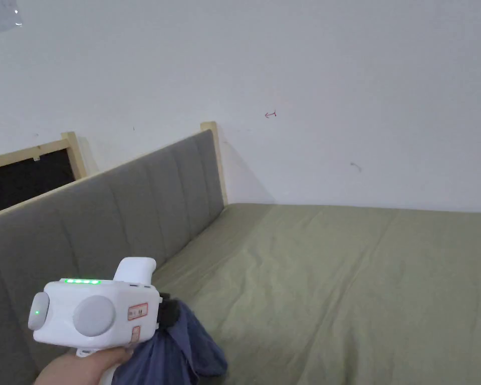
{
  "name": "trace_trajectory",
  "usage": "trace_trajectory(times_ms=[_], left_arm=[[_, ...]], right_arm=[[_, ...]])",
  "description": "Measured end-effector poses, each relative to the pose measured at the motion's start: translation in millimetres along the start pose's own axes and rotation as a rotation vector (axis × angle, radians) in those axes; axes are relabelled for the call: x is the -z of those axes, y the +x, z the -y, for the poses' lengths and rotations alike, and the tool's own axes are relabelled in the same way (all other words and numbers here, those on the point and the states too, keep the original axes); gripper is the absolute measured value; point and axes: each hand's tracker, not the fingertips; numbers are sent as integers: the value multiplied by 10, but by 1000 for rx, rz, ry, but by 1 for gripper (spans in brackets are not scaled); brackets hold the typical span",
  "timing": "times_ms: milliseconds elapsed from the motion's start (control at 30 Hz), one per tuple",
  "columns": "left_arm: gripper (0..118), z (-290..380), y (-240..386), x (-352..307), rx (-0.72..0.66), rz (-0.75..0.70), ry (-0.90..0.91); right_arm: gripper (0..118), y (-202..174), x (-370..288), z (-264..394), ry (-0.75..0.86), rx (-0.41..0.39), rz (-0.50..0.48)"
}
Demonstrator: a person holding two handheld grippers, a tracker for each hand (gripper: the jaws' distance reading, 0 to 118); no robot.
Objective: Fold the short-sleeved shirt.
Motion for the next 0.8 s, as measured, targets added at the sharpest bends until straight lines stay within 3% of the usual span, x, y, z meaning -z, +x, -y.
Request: trace_trajectory(times_ms=[100,133,200,300,400,467,533,633,800], left_arm=[[3,-482,336,-525,86,91,150],[3,-563,806,-940,112,121,216],[3,-861,1131,-1242,104,191,271],[3,-1265,1657,-1545,106,403,265],[3,-1377,2344,-1783,194,467,298],[3,-1362,2719,-1807,208,604,264],[3,-1251,3131,-1682,205,691,192],[3,-833,3696,-1178,297,659,109],[3,293,4255,179,274,609,-224]], right_arm=[[1,66,-158,-97,31,23,16],[1,95,-213,-129,40,35,19],[1,153,-317,-187,57,66,28],[1,254,-510,-288,90,109,29],[1,371,-710,-377,133,114,57],[1,464,-826,-421,156,117,81],[1,590,-942,-452,181,130,108],[1,775,-1050,-444,193,159,155],[1,1062,-1081,-260,160,176,234]])
